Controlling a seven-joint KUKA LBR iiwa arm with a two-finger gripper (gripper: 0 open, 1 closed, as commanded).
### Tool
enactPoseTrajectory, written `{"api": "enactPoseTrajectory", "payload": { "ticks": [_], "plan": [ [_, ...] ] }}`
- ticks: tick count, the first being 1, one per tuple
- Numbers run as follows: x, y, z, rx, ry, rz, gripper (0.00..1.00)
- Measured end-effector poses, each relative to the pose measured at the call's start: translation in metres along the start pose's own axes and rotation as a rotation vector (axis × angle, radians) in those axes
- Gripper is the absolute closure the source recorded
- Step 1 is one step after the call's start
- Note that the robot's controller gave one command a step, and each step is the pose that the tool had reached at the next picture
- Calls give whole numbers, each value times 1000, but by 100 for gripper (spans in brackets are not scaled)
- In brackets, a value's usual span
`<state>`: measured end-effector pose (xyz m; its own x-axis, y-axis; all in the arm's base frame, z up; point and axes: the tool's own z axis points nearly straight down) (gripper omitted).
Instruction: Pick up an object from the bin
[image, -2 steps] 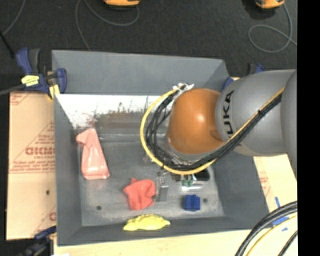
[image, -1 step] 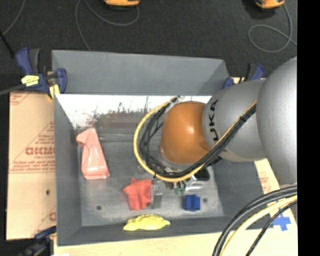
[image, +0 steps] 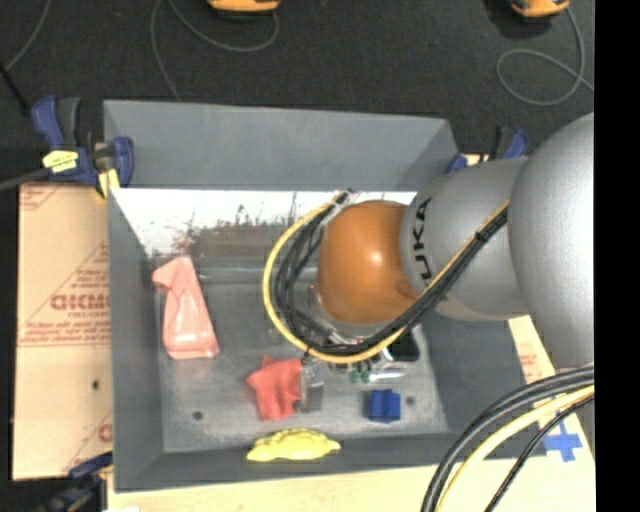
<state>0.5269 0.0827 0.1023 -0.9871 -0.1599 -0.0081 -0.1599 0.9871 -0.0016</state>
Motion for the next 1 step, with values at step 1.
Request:
{"api": "enactPoseTrajectory", "payload": {
  "ticks": [1],
  "plan": [
    [-3,6,24,-3,8,154,0]
  ]
}}
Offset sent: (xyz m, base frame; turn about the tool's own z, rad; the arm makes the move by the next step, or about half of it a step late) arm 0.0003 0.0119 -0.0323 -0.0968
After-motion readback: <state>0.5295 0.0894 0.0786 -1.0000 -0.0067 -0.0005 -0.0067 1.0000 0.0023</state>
